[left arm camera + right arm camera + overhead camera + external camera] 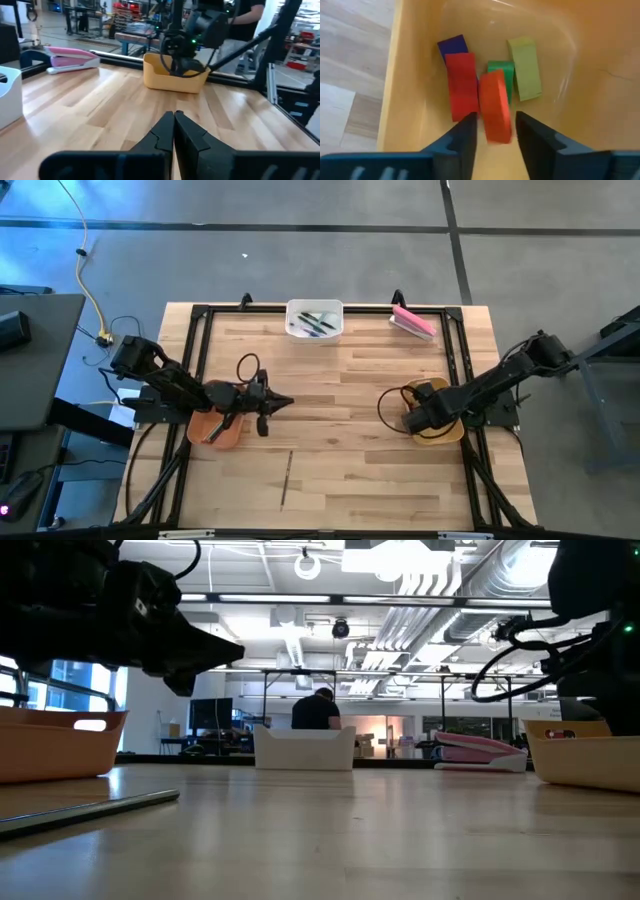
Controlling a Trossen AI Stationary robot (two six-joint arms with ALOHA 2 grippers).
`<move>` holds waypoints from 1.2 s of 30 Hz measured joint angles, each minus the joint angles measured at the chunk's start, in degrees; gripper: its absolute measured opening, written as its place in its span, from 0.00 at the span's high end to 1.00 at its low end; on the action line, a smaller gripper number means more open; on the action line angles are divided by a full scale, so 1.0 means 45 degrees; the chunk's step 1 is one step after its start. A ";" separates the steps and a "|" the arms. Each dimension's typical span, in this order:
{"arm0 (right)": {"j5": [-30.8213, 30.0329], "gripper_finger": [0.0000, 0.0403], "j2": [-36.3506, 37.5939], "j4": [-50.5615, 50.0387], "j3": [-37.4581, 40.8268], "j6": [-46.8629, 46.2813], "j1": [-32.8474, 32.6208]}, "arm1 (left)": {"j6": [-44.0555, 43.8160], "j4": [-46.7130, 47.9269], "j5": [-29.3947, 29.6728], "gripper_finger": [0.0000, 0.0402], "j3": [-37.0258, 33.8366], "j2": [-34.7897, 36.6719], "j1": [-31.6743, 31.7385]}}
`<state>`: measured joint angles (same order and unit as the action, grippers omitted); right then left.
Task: Sort crayons/erasers/pens/pencils in bins
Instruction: Put the orange eraser into the yellow bin, then put the blue pencil into the orange bin
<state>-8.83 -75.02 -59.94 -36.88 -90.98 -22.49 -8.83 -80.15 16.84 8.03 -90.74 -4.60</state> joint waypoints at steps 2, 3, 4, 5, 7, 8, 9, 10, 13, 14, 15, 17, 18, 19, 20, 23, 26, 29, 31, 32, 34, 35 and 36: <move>0.0035 0.64 0.0009 -0.0035 0.0000 0.0293 -0.0012 | -0.0046 0.0205 0.0013 1.00 0.0120 0.0000 0.0010; 0.0065 0.61 0.0054 -0.0120 -0.0031 0.0562 -0.0012 | -0.0052 0.0352 0.0014 1.00 0.0205 0.0000 0.0014; 0.0097 0.59 0.0117 -0.0225 -0.0137 0.0823 -0.0012 | -0.0127 0.0546 0.0043 1.00 0.0321 0.0000 0.0019; 0.0106 0.58 0.0191 -0.0429 -0.0298 0.1092 -0.0012 | -0.0159 0.0801 0.0050 1.00 0.0480 0.0000 0.0019; 0.0090 0.56 0.0332 -0.1082 -0.0726 0.1723 -0.0012 | -0.0349 0.1605 -0.0051 1.00 0.0885 0.0000 0.0010; 0.0003 0.56 0.0417 -0.1545 -0.0986 0.2084 -0.0028 | -0.0464 0.2166 -0.0138 1.00 0.1125 0.0000 0.0010; -0.0179 0.56 0.0519 -0.1987 -0.1211 0.2457 -0.0094 | -0.0593 0.2734 -0.0205 1.00 0.1397 0.0000 0.0009; -0.0405 0.58 0.0631 -0.2282 -0.1408 0.2892 -0.0177 | -0.0704 0.3325 -0.0244 1.00 0.1713 0.0000 -0.0017; -0.1213 0.67 0.1230 -0.2072 -0.1593 0.4143 -0.0513 | -0.1009 0.5373 -0.0174 1.00 0.2708 0.0000 -0.0277; -0.1559 0.71 0.1450 -0.1746 -0.1593 0.4499 -0.0671 | -0.1090 0.6006 -0.0088 1.00 0.3059 0.0000 -0.0426; -0.1941 0.77 0.1660 -0.1386 -0.1593 0.4842 -0.0858 | -0.1153 0.6647 0.0018 1.00 0.3433 0.0000 -0.0595; -0.2766 0.89 0.2145 -0.0473 -0.1440 0.5475 -0.1251 | -0.1312 0.8129 0.0214 1.00 0.4217 0.0000 -0.0913; -0.3201 0.94 0.2396 0.0066 -0.1271 0.5789 -0.1423 | -0.1358 0.8984 0.0335 1.00 0.4619 0.0000 -0.1080; -0.3682 0.97 0.2634 0.0670 -0.1051 0.6127 -0.1568 | -0.1425 0.9863 0.0459 1.00 0.5043 0.0000 -0.1234; -0.4121 0.97 0.2840 0.1300 -0.0813 0.6422 -0.1687 | -0.1553 1.0815 0.0635 1.00 0.5486 0.0000 -0.1387; -0.5201 0.93 0.3299 0.3663 -0.0016 0.7643 -0.1846 | -0.2113 1.3268 0.1130 1.00 0.6688 0.0000 -0.1834; -0.6079 0.93 0.3378 0.6457 0.0749 0.9367 -0.1863 | -0.2570 1.4871 0.1272 1.00 0.7541 0.0000 -0.2335; -0.6916 0.98 0.3330 0.9705 0.1393 1.1135 -0.1843 | -0.3301 1.5966 0.1354 1.00 0.8167 0.0000 -0.2828; -0.7472 0.99 0.3323 1.1815 0.1909 1.2328 -0.1849 | -0.4250 1.7073 0.1478 1.00 0.8676 0.0000 -0.3117; -0.7709 0.99 0.3327 1.2803 0.2200 1.2809 -0.1853 | -0.4828 1.7762 0.1539 1.00 0.8969 0.0000 -0.3286; -0.8071 0.99 0.3327 1.4668 0.2888 1.3680 -0.1848 | -0.5967 1.9188 0.1710 1.00 0.9497 0.0000 -0.3633; -0.8183 0.99 0.3327 1.5548 0.3209 1.4072 -0.1848 | -0.6475 1.9762 0.1829 1.00 0.9727 0.0000 -0.3823; -0.8201 0.99 0.3327 1.6279 0.3486 1.4509 -0.1843 | -0.6976 2.0282 0.1918 1.00 0.9961 0.0000 -0.4004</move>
<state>-45.74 -60.05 13.31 -21.20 -25.69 -30.79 -40.22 11.12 25.47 52.86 -90.74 -22.62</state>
